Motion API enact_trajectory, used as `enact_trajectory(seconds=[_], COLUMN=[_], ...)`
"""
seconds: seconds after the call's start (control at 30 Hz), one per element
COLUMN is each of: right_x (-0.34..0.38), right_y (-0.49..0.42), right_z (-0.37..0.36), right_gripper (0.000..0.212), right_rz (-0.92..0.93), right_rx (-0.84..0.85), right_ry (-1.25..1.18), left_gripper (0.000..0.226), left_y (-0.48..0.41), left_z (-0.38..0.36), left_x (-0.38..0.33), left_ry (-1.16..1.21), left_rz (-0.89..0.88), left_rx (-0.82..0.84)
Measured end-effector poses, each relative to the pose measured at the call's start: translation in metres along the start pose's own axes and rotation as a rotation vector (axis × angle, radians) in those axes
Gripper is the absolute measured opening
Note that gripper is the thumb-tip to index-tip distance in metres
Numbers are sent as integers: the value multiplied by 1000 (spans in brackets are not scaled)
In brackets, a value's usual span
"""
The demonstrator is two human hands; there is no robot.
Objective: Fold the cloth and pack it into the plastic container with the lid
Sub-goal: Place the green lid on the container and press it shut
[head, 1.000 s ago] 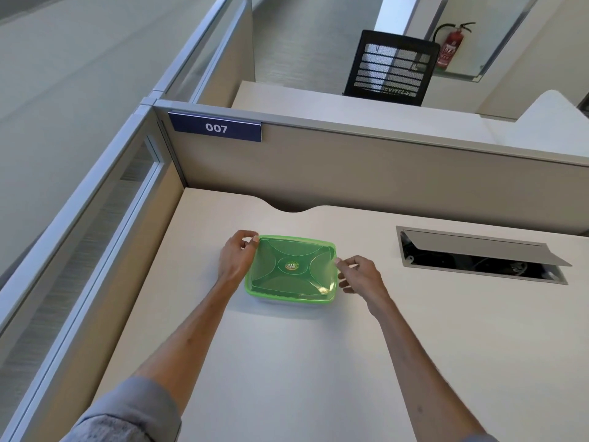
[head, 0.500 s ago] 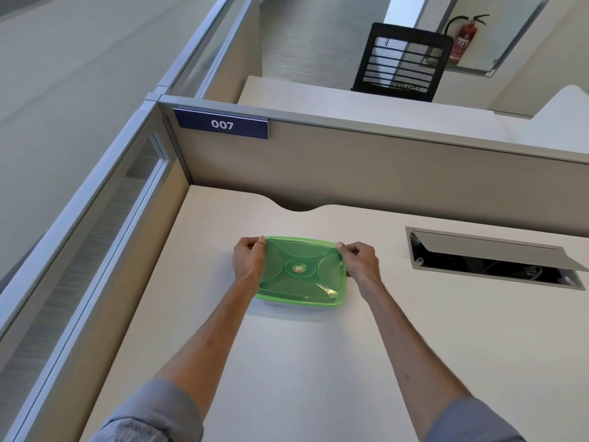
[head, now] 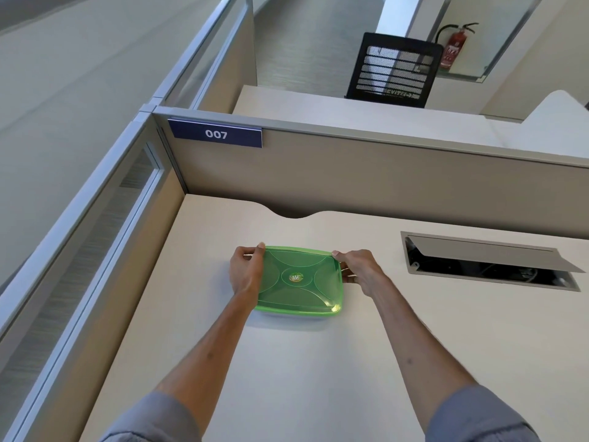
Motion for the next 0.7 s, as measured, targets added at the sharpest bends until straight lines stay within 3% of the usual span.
enact_trajectory(seconds=[0.17, 0.37, 0.53, 0.7], right_x=[-2, -11, -10, -14], right_y=[2, 8, 8, 12], right_z=[1, -4, -4, -4], right_gripper=[32, 26, 22, 22], right_rz=[20, 80, 94, 91], right_rx=[7, -81, -126, -161], right_ry=[-11, -63, -129, -168], left_gripper=[33, 31, 26, 31], left_y=[-5, -2, -4, 0], left_z=[2, 7, 1, 8], left_x=[-3, -11, -8, -6], left_ry=[10, -140, 10, 5], left_rz=[22, -138, 13, 12], left_rx=[43, 160, 135, 132])
Point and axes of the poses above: each hand's wrist, its own y-axis away from the middle knuckle, its own z-axis out of the back of the hand, x = y × z, the point moved 8 cm from there along -y, towards the middle knuckle, and after that the axes turned 1 degree about -z, right-handed, at the moved point
